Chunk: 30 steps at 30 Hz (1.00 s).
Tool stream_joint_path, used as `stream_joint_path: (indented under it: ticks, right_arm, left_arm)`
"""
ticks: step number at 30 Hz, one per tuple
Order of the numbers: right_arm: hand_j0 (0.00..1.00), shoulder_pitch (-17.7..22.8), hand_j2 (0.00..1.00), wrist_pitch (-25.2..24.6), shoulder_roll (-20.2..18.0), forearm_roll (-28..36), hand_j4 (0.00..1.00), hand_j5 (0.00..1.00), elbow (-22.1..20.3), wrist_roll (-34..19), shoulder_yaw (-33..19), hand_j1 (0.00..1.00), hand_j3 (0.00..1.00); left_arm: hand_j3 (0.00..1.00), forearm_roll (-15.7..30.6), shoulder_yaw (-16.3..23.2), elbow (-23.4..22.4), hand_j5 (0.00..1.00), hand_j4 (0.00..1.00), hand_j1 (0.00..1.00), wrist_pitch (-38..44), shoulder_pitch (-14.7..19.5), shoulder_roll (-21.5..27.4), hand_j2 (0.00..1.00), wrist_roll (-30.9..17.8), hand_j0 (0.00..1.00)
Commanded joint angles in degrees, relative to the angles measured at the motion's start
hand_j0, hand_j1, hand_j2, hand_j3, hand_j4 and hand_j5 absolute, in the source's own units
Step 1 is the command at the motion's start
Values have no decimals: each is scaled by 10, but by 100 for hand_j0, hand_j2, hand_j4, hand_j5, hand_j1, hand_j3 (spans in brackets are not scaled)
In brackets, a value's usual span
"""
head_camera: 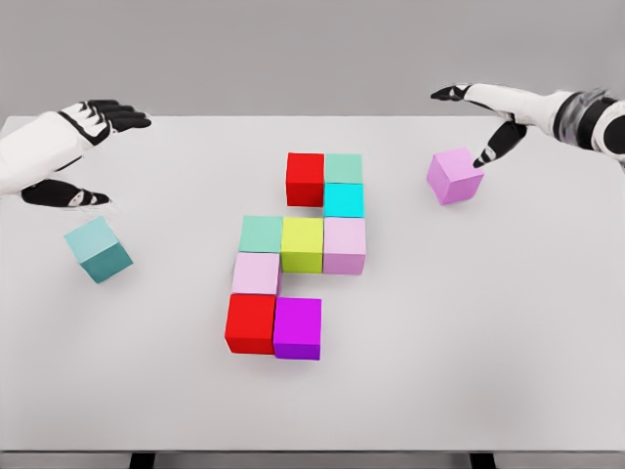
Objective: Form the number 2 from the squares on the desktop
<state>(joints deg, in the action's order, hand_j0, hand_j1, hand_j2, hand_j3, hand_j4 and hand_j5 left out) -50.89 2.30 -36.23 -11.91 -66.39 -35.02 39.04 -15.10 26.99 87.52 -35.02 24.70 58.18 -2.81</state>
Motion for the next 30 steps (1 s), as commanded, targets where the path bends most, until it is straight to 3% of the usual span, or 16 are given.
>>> stream_joint_path:
  ticks: [1, 4, 8, 9, 14, 21, 28, 30]
  right_arm:
    - [100, 0, 100, -11, 7, -44, 100, 100, 25, 0, 31, 100, 100]
    - [100, 0, 100, -11, 7, -78, 100, 100, 28, 0, 38, 100, 100]
    - [100, -1, 100, -9, 10, -81, 100, 100, 39, 0, 42, 100, 100]
    - [100, -2, 100, -8, 10, -87, 100, 100, 38, 0, 46, 100, 100]
    - [100, -8, 100, -6, 28, -113, 100, 100, 40, 0, 55, 100, 100]
    - [100, -14, 100, -6, 51, -138, 100, 100, 82, 0, 82, 100, 100]
    - [100, -19, 100, -5, 62, -152, 100, 100, 103, 0, 83, 100, 100]
    - [91, -20, 91, -5, 63, -152, 91, 91, 103, 0, 83, 91, 91]
  left_arm:
    - [100, -78, -47, -2, 100, 100, 100, 0, 0, 1, 100, 1, 100]
    - [100, -99, -62, 5, 100, 100, 100, 0, 3, 10, 100, -3, 100]
    - [100, -98, -53, 8, 100, 100, 100, 0, 2, 78, 100, -13, 100]
    - [100, -93, -52, 8, 100, 100, 100, 0, 3, 78, 100, -46, 100]
    - [100, -63, -52, 7, 100, 100, 100, 0, 1, 77, 100, -319, 100]
    - [100, -63, -36, 2, 100, 100, 100, 0, 3, 67, 100, -322, 100]
    - [100, -79, -35, -3, 100, 100, 100, 0, 6, 17, 100, -322, 100]
    - [100, -88, -35, -3, 100, 100, 100, 0, 6, 7, 100, -322, 100]
